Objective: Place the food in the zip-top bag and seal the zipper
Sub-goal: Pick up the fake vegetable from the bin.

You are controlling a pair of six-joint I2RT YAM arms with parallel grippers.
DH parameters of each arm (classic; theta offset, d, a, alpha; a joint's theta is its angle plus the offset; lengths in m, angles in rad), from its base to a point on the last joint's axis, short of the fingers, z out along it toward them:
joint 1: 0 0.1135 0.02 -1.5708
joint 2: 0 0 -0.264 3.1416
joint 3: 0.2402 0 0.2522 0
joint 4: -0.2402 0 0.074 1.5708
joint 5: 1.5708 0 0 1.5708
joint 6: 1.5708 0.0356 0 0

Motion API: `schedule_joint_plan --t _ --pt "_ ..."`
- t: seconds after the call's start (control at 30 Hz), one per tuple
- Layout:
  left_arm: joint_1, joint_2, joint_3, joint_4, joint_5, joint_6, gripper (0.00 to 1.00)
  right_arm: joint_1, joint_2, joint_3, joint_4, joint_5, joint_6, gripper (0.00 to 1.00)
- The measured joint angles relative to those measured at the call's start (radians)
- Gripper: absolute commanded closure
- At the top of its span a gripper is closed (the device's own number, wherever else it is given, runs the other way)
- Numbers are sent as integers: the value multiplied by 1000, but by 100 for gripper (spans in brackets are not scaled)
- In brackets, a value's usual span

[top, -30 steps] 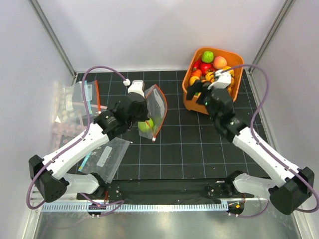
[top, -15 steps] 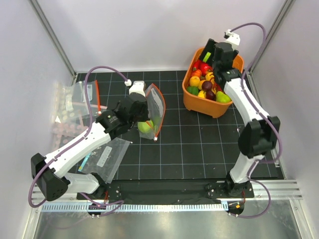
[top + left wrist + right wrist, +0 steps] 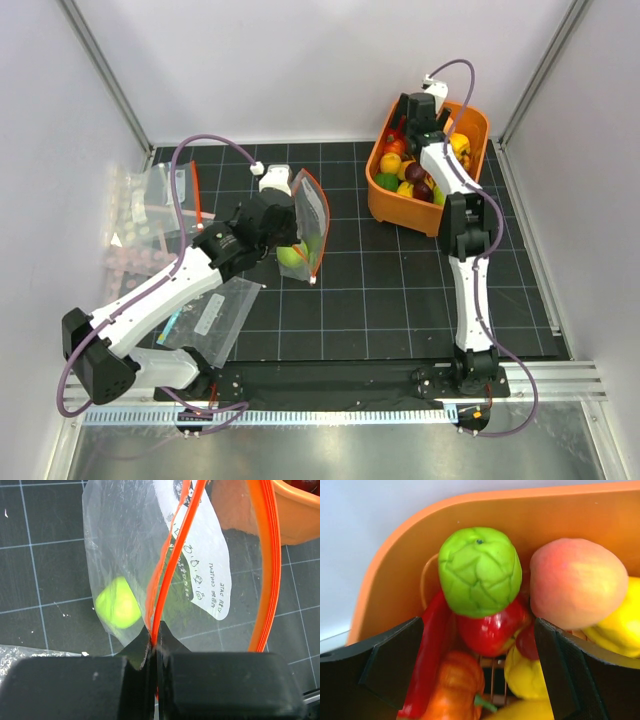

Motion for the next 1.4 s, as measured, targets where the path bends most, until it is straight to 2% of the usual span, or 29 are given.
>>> schedule_joint_plan --t 0.13,0.23,0.33,0.37,0.43,0.47,0.57,0.7,0.83,1.07,1.23,1.4 --pt "0 0 0 0 5 0 100 -9 119 124 30 10 -22 0" --pt "0 0 0 1 5 0 100 -11 169 158 83 30 -35 0" --pt "0 0 -1 3 7 0 100 -18 204 168 143 57 -31 7" --pt "0 0 -1 4 8 0 100 -20 214 169 161 60 -26 20" --pt "0 0 -1 8 10 0 100 -26 225 169 189 63 -19 31" --pt "0 0 -1 9 11 0 100 -31 230 170 198 67 -18 47" --pt "0 2 -1 12 13 0 100 -41 235 170 212 66 -11 57" --pt "0 16 -1 20 16 0 100 -51 232 164 214 45 -5 62" --pt "0 36 -1 23 20 0 100 -54 154 36 245 21 8 66" --pt "0 46 -1 23 19 0 100 -54 -89 -246 259 -8 22 69" --pt "0 47 -1 23 15 1 100 -48 -264 -365 251 -16 32 70" --pt "0 51 -1 23 27 1 100 -29 -447 -494 227 -41 60 76"
